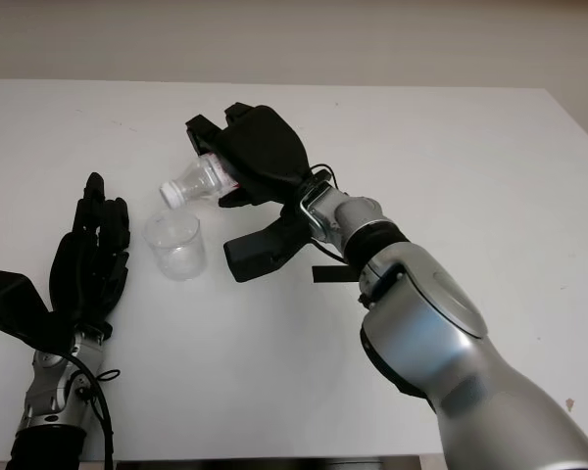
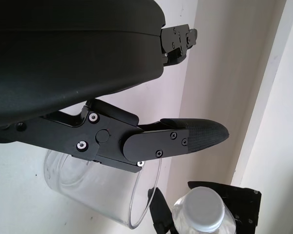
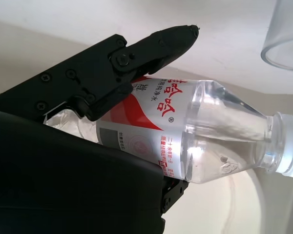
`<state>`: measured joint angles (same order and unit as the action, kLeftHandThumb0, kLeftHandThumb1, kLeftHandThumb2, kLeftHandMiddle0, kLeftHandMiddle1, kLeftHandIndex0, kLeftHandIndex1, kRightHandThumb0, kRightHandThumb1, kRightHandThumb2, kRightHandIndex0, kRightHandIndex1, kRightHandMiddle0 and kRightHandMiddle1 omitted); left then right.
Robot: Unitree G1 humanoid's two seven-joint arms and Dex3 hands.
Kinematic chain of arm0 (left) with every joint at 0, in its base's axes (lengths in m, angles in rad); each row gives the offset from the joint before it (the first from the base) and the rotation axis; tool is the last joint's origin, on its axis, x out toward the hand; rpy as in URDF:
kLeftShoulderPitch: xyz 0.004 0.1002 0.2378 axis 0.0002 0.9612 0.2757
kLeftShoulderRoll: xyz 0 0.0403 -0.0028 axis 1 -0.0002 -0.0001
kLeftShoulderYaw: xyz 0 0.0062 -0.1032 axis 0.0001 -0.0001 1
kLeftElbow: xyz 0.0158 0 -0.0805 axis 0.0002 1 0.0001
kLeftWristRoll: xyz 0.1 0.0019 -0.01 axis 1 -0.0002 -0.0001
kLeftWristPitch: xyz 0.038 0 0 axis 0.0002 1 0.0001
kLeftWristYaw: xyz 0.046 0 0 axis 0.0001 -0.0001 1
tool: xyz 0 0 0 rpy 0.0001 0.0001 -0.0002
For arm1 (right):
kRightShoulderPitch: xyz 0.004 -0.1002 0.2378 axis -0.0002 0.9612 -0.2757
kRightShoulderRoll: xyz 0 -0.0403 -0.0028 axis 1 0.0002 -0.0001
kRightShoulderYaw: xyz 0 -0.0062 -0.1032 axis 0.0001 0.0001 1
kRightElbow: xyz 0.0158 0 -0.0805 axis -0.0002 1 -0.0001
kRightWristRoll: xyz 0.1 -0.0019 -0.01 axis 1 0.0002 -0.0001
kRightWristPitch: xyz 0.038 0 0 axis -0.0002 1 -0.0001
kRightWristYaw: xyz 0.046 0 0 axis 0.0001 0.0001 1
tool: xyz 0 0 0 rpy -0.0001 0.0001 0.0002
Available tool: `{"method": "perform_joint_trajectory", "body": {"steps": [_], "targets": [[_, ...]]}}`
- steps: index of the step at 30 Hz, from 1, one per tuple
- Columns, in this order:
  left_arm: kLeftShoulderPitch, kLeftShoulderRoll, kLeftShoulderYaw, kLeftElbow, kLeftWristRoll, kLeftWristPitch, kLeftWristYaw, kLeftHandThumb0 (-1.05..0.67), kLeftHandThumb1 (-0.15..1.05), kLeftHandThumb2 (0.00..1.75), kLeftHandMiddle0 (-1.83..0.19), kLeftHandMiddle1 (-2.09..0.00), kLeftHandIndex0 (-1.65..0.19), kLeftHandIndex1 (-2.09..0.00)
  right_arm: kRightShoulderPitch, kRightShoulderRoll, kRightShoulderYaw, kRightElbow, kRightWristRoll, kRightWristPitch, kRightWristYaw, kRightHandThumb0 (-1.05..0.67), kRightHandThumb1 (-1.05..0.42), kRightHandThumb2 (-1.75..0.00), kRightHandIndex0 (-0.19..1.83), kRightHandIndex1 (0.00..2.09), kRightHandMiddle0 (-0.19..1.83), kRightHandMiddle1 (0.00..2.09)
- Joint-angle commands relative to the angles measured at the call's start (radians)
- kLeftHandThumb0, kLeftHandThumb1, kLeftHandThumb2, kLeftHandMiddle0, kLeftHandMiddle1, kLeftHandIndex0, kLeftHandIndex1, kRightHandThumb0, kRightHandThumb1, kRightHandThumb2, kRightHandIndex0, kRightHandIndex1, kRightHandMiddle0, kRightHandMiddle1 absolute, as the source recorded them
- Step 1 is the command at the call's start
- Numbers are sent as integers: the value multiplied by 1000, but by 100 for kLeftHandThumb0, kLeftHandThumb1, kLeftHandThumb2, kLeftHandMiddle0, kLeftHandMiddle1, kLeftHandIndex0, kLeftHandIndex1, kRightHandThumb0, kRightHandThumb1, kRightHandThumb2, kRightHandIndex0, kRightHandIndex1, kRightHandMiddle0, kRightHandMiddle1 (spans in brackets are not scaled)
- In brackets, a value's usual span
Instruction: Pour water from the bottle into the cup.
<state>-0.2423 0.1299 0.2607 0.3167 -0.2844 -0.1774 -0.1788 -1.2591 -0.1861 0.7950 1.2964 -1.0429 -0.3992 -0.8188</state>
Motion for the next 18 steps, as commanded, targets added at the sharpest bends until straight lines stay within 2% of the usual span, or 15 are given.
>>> {"method": "perform_joint_trajectory", "body": {"steps": [1, 2, 4, 6, 9, 12, 15, 18], "targets": [[1, -14, -3, 12, -6, 1, -3, -69, 105, 48, 14, -5, 14, -5, -50, -6, 25, -1, -27, 16, -40, -47, -105, -13, 119, 209, 43, 197], [0, -16, -3, 12, -5, 1, -1, -69, 105, 48, 14, -5, 15, -5, -55, -7, 41, -1, -45, 29, -61, -48, -105, -10, 116, 209, 41, 180], [0, -21, -2, 13, -9, 1, 0, -69, 105, 48, 14, -5, 15, -5, -62, -5, 59, 1, -64, 44, -90, -50, -104, -7, 114, 209, 43, 168], [-1, -25, 0, 15, -10, -2, 0, -69, 105, 47, 14, -5, 15, -5, -70, -4, 85, 3, -91, 66, -120, -52, -105, -9, 117, 209, 43, 177], [-1, -28, 2, 19, -11, -6, -2, -69, 105, 46, 15, -5, 15, -5, -83, -5, 134, 7, -145, 111, -154, -54, -105, -10, 116, 209, 41, 171], [2, -26, 1, 21, -6, -8, -1, -69, 105, 46, 15, -5, 15, -5, -83, -1, 148, 10, -155, 121, -191, -55, -104, -7, 119, 209, 48, 176], [3, -27, 3, 20, -7, -6, 2, -69, 105, 47, 15, -5, 14, -5, -84, 4, 158, 14, -157, 133, -200, -54, -105, -7, 123, 209, 51, 192], [5, -28, 3, 20, -7, -8, 2, -69, 105, 48, 15, -5, 14, -5, -82, 6, 157, 16, -150, 131, -201, -53, -104, -6, 122, 209, 49, 192]]}}
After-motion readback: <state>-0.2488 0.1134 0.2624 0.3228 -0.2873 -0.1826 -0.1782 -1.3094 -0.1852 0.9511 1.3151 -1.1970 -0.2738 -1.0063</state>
